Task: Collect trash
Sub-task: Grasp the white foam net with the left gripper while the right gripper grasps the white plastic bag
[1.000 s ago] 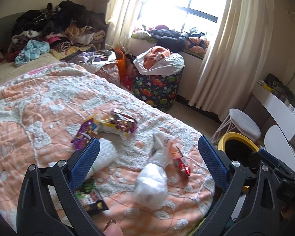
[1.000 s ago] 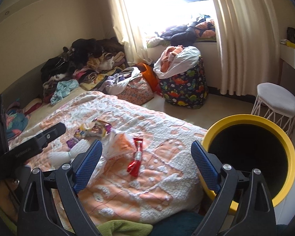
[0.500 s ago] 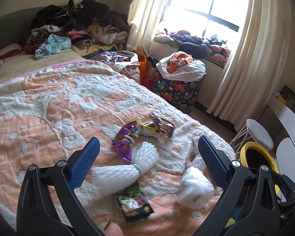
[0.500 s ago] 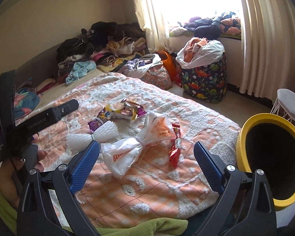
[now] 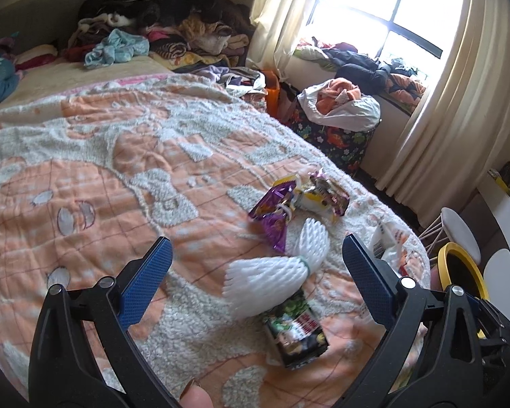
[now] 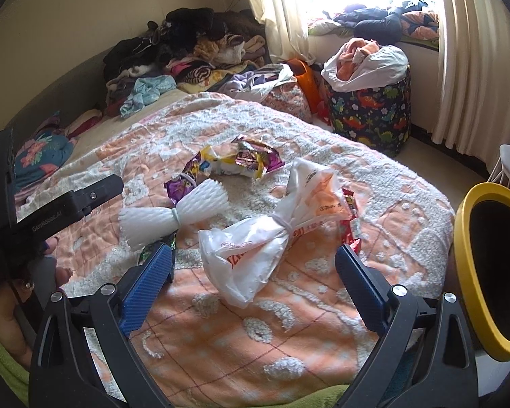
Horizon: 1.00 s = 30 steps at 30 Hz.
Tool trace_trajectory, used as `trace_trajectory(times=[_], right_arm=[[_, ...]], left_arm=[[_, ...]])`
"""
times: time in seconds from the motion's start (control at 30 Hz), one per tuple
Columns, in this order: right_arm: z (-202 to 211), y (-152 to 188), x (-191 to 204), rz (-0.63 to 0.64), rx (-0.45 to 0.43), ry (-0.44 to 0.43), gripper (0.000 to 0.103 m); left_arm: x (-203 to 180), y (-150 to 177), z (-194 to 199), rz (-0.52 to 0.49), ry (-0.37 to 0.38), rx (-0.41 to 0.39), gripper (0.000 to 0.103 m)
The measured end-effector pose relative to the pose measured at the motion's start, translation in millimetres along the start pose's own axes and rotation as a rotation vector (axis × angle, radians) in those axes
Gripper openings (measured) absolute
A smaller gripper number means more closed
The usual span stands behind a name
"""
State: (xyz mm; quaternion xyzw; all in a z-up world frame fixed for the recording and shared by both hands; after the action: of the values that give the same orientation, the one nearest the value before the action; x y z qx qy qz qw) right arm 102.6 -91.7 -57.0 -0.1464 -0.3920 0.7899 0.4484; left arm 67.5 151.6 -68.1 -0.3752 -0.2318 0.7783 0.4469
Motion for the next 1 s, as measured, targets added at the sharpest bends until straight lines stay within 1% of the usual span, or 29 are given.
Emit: trace_trajectory(times=[0.27,0.43,0.5,0.53,0.57,0.6,0.63,0.83,1.0], right_arm=[[-27,0,3,-0.014,0.062,-0.005,0.094],[-43,2,-2,-0.045,0.104,-0.014,0.094],[-47,4,-5,-0.061,0.114,-0.041,0.082],[-50,6,-7,-0.069,0.128,-0.059,0.073],[-51,7,-8,-0.076,0.136,-0.071,0.068],[-52,8,-10,-0.085,0.141,-0.086,0.066],[-52,10,-10,-0.091,0.142,-0.097,0.060],[-46,13,-9,-0.083,0.128,-0.113,0.054],[-41,15,-9,-0.065,0.121,-0.117,0.052]], left_arm=[[19,10,-14,0.077,0.029,0.070,0.091],[18,17,-19,0.084,0.044,0.098,0.080],[15,18,-20,0.078,0.054,0.103,0.075],[14,19,-21,0.072,0.057,0.104,0.072],[13,19,-21,0.068,0.060,0.106,0.071],[12,20,-22,0.067,0.063,0.108,0.067],[11,21,-22,0.067,0.066,0.109,0.064],[8,22,-23,0.058,0.079,0.121,0.051],[6,23,-26,0.050,0.078,0.136,0.047]])
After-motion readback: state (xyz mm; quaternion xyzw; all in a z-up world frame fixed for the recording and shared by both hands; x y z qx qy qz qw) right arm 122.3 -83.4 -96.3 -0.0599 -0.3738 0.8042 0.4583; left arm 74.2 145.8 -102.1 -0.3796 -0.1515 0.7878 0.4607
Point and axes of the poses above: each gripper's, at about its wrist camera, not at the fingertips, and z roughly against the way its jaws point, x to its left, y to its underside, the point moved 1 cm from there along -z, roughly the way its jaws point, and after that the axes turned 7 degrees about z, right-handed, at the moved point
